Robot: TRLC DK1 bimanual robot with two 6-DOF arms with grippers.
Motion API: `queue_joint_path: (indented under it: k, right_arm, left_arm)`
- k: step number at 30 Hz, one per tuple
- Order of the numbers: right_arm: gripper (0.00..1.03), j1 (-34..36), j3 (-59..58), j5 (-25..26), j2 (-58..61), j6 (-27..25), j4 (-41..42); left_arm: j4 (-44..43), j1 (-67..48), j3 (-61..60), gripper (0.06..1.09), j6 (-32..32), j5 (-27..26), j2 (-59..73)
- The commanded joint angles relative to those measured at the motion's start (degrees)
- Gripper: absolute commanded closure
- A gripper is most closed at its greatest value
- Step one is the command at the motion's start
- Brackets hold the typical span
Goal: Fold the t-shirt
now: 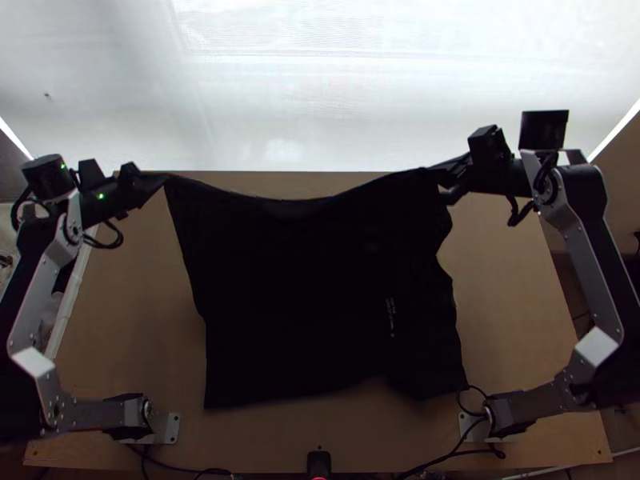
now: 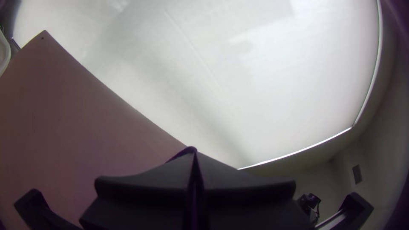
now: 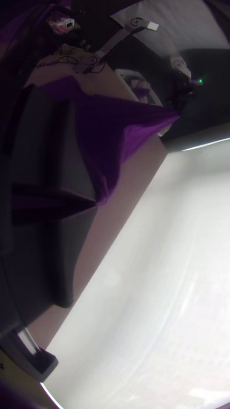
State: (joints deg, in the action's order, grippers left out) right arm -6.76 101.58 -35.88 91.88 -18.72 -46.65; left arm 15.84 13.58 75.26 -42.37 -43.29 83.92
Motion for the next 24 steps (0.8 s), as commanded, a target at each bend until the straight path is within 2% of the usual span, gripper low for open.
queue_joint_path:
  k: [1,5,9,12,16,19,21,24]
  right_arm:
    - [1.0,1.67,18.39,1.07,9.55,3.34,1.48]
    - [1.0,1.75,34.21,4.5,12.71,5.62,2.27]
    - [1.0,1.75,32.98,8.9,8.06,8.26,11.41]
    - [1.0,4.3,30.52,9.34,3.57,13.27,17.56]
    - [1.0,6.15,30.34,8.98,-1.7,15.73,19.23]
    - [1.0,7.47,29.2,5.2,-6.36,16.52,17.74]
    - [1.0,9.23,27.09,0.28,-10.05,18.46,16.51]
    - [1.0,10.19,23.93,-6.57,-15.5,18.63,13.96]
  left_arm:
    - [4.99,-1.02,19.39,1.05,-1.22,2.51,11.35]
    - [7.9,-2.16,34.42,1.05,-4.83,6.55,12.94]
    - [5.43,-2.95,45.32,1.05,-7.82,12.79,13.29]
    - [3.24,-2.16,50.51,1.05,-10.89,14.46,12.76]
    - [2.27,0.04,53.32,1.05,-13.7,14.55,9.68]
    - [3.32,0.39,52.53,1.05,-14.58,14.11,5.2]
    - [4.03,0.65,50.16,1.05,-15.46,13.67,1.33]
    - [6.75,0.74,48.4,1.05,-15.46,12.0,-4.12]
